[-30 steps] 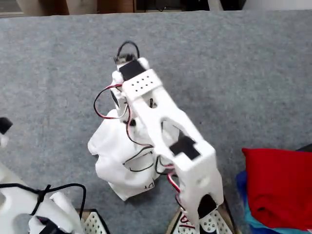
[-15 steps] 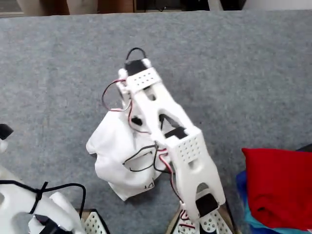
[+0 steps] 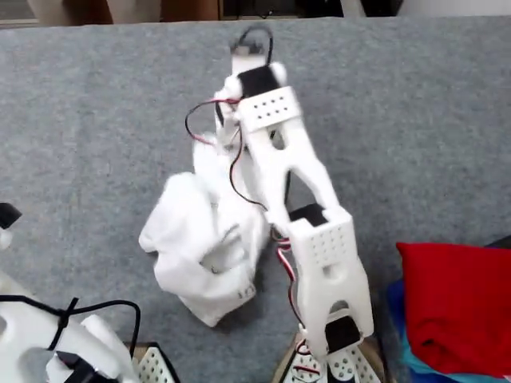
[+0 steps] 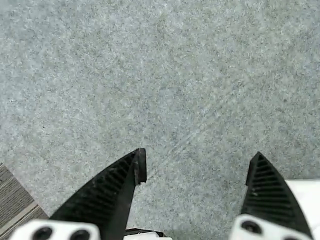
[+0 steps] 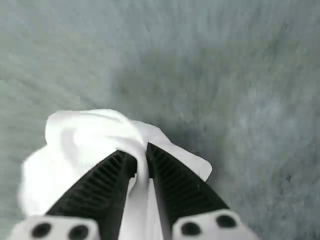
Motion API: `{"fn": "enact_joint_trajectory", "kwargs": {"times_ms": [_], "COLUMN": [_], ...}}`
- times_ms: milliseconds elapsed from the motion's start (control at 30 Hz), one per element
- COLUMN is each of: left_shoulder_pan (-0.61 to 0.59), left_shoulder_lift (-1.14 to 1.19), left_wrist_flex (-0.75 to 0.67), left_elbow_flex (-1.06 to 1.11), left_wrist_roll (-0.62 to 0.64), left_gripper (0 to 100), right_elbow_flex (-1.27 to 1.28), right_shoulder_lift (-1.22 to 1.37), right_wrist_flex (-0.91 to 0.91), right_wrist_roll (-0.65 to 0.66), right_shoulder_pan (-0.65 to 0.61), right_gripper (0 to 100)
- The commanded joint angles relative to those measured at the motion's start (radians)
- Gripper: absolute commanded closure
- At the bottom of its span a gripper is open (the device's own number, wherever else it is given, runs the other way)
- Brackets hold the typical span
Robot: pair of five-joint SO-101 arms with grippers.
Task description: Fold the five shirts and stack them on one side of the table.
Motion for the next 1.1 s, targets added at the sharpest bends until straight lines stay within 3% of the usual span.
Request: {"fn": "enact_joint_trajectory", "kwargs": {"times_ms": [0, 267, 467, 633, 733, 900, 1067], "left_shoulder_pan": [-0.006, 0.002, 0.029, 0.1, 0.112, 0.103, -0.049], "left_shoulder_lift": [-0.008, -0.008, -0.008, -0.004, 0.001, 0.001, 0.001], "left_wrist_flex": [0.009, 0.009, 0.009, 0.009, 0.009, 0.009, -0.032], "left_elbow_flex": [-0.006, -0.005, -0.005, -0.003, 0.002, 0.031, 0.031], "left_wrist_roll": [-0.002, 0.002, 0.002, 0.005, 0.028, 0.12, 0.203], "left_gripper": [68, 68, 68, 68, 68, 68, 68], "right_elbow_flex": [-0.252, -0.613, -0.503, -0.374, -0.375, -0.45, -0.527], "right_shoulder_lift": [-0.176, -0.22, -0.219, -0.223, -0.226, -0.22, -0.22], "right_wrist_flex": [-0.034, -0.245, -0.095, -0.025, -0.028, -0.051, -0.207], "right_wrist_roll": [-0.011, -0.006, -0.011, -0.005, -0.003, -0.006, 0.005], "right_shoulder_pan": [0.035, 0.206, 0.366, 0.383, 0.303, 0.016, -0.282], "right_gripper": [99.3, 99.3, 99.2, 99.2, 99.2, 99.2, 99.2]}}
